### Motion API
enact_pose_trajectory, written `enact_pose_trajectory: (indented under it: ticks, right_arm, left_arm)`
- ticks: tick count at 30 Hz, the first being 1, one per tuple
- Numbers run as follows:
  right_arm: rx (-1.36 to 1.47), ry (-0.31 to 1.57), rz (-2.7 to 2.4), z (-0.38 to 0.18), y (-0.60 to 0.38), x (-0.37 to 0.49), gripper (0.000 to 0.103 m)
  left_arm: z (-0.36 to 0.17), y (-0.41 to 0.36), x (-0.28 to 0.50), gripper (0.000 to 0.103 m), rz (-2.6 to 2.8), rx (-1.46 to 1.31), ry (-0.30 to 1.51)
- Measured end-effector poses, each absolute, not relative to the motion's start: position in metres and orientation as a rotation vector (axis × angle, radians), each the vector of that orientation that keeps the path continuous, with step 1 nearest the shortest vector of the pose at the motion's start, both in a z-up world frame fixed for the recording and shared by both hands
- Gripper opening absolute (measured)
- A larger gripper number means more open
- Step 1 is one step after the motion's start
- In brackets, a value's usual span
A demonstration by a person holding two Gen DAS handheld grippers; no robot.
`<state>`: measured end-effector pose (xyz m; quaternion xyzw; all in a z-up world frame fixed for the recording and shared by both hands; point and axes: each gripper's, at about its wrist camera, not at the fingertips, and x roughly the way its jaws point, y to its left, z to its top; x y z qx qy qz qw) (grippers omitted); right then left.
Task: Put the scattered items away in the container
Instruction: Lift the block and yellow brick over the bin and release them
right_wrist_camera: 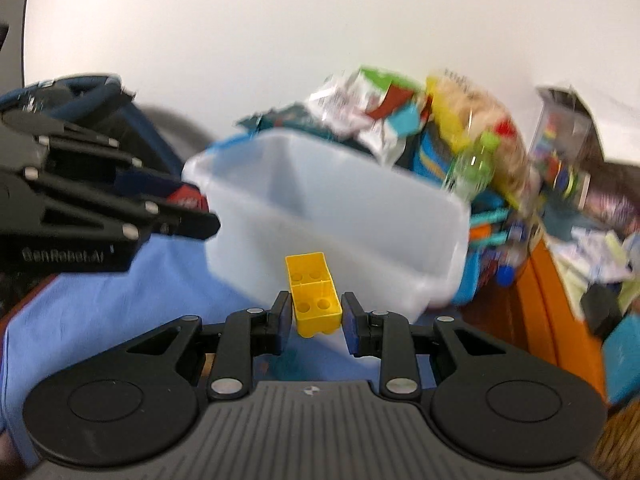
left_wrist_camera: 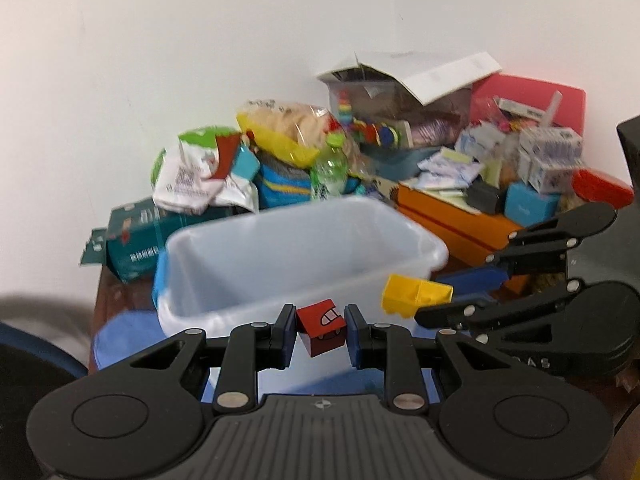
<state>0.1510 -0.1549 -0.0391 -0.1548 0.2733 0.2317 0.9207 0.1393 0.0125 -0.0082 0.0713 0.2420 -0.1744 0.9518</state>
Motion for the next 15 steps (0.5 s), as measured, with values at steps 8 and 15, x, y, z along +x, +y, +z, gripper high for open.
enact_pose_trajectory:
  ticks: [8, 15]
  right_arm:
    - [-0.287, 0.519, 0.436, -0.020, -0.147, 0.203, 0.030]
    - [-0.242, 0.589, 0.390, -0.033, -0.146, 0.242, 0.031]
  left_arm:
    - [0.004, 0.005, 0.195, 0.029, -0.309, 0.157, 0.468]
    - [-0.005, 0.004, 0.239, 0.034, -0.250, 0.135, 0.525]
